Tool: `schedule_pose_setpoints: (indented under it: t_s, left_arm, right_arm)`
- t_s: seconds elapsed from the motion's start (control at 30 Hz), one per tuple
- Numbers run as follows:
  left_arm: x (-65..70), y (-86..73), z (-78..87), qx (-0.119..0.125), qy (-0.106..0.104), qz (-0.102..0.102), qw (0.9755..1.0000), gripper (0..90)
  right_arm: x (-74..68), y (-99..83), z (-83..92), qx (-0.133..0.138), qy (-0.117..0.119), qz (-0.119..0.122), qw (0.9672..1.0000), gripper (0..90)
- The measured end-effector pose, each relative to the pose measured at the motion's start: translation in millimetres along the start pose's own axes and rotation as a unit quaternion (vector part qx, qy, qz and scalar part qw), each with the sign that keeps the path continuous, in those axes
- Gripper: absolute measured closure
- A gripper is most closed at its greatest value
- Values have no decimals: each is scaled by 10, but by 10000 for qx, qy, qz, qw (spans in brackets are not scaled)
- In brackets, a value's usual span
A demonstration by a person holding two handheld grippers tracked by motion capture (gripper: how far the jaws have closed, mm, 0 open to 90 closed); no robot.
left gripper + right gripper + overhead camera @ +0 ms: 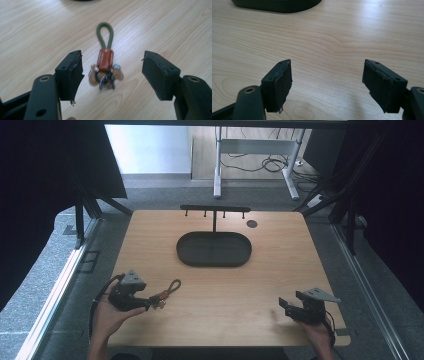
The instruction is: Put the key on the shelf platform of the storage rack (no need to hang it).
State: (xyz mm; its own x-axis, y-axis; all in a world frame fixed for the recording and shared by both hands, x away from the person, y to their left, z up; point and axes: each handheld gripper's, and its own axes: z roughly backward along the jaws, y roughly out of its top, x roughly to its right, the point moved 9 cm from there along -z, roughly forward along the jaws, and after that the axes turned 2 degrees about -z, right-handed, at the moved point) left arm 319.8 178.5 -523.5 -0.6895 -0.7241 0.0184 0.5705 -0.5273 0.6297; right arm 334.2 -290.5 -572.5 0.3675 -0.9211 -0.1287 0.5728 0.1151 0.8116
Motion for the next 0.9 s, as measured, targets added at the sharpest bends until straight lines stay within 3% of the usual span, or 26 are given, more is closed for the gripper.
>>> schedule_pose_setpoints:
  t_s: [0.03,0.33,0.63,0.9]
  left_arm:
    - [10,73,-18,-41,-134,-85,9999,344]
    - [40,204,-57,-347,-487,-165,9981,385]
    - [71,256,-122,-600,-559,-378,9959,403]
    - [159,261,-224,-908,-753,-505,9917,430]
  right_arm:
    - [9,-10,-6,-19,-10,-25,10000,243]
    - [-61,-48,-40,-99,23,101,9999,246]
    - [-79,-78,-69,-180,21,170,9997,250]
    - [-112,-103,-96,-257,19,237,9994,253]
